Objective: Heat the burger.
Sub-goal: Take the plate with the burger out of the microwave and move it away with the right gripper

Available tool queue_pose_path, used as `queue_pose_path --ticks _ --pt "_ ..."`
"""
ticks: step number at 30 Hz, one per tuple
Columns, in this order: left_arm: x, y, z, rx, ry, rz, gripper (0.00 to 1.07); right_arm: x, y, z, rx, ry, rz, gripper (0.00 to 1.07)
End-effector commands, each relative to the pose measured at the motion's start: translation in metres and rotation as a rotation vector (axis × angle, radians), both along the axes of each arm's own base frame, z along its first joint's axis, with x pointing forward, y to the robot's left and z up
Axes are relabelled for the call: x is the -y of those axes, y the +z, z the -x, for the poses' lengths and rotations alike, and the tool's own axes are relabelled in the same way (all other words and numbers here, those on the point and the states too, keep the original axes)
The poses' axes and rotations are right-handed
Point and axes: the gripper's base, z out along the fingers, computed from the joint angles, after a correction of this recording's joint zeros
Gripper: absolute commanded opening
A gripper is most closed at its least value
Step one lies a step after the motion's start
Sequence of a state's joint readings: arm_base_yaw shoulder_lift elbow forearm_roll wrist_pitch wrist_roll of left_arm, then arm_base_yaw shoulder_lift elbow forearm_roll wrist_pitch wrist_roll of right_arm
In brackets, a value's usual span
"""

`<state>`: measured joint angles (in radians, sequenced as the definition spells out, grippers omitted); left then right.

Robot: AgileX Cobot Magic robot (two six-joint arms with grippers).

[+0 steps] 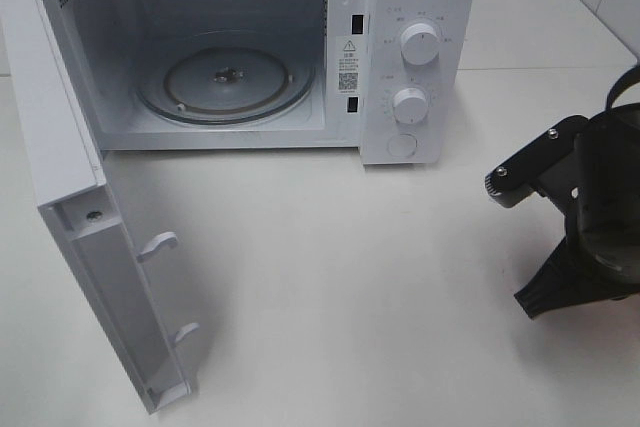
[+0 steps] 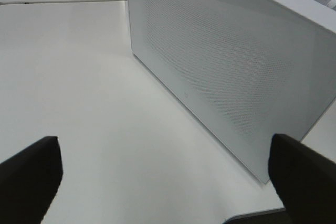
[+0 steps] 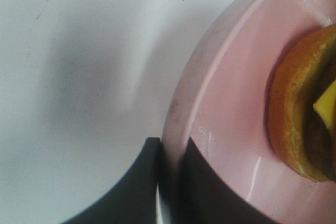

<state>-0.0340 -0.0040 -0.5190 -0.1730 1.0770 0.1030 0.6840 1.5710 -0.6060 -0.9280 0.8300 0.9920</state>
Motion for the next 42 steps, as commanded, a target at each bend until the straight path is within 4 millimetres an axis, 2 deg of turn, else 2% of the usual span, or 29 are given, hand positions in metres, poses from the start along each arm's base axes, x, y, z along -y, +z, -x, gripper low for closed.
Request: queue_pose_path --ticks 1,12,14,17,21,26,30,32,34,35,36,37,42 --pt "0.0 0.0 0.002 0.023 0.003 0.004 1.0 0.008 -0.001 -0.008 0.016 -0.021 0.048 0.0" --pt "0.0 0.0 0.002 0.023 0.003 0.004 1.0 0.02 -0.019 -0.017 -0.015 -0.097 0.042 0.0" --pt "0.0 0.0 0.002 0.023 0.003 0.004 1.0 0.026 -0.031 -0.021 -0.03 -0.143 0.038 0.0" --pt "0.0 0.0 0.002 0.023 0.003 0.004 1.0 0.026 -0.034 -0.022 -0.035 -0.147 0.037 0.0" --pt "0.0 0.0 0.002 0.023 0.003 0.004 1.0 0.03 -0.047 -0.026 -0.058 -0.175 0.003 0.0" --pt "0.0 0.0 0.002 0.023 0.003 0.004 1.0 0.036 -0.054 -0.027 -0.067 -0.222 0.002 0.05" --pt "0.0 0.0 0.002 0.023 0.003 0.004 1.0 0.035 -0.054 -0.027 -0.064 -0.221 0.0 0.1" --pt "0.0 0.0 0.002 0.023 0.003 0.004 1.0 0.035 -0.054 -0.026 -0.071 -0.225 -0.003 0.22" --pt "0.0 0.0 0.002 0.023 0.003 0.004 1.0 0.035 -0.054 -0.026 -0.079 -0.226 -0.003 0.26" --pt "0.0 0.0 0.002 0.023 0.003 0.004 1.0 0.035 -0.055 -0.025 -0.095 -0.229 -0.007 0.34" --pt "0.0 0.0 0.002 0.023 0.003 0.004 1.0 0.035 -0.055 -0.025 -0.095 -0.229 -0.007 0.34" --pt "0.0 0.0 0.002 0.023 0.003 0.004 1.0 0.035 -0.055 -0.023 -0.112 -0.235 -0.011 0.41" --pt "0.0 0.0 0.002 0.023 0.003 0.004 1.0 0.03 -0.053 -0.022 -0.13 -0.235 -0.017 0.49"
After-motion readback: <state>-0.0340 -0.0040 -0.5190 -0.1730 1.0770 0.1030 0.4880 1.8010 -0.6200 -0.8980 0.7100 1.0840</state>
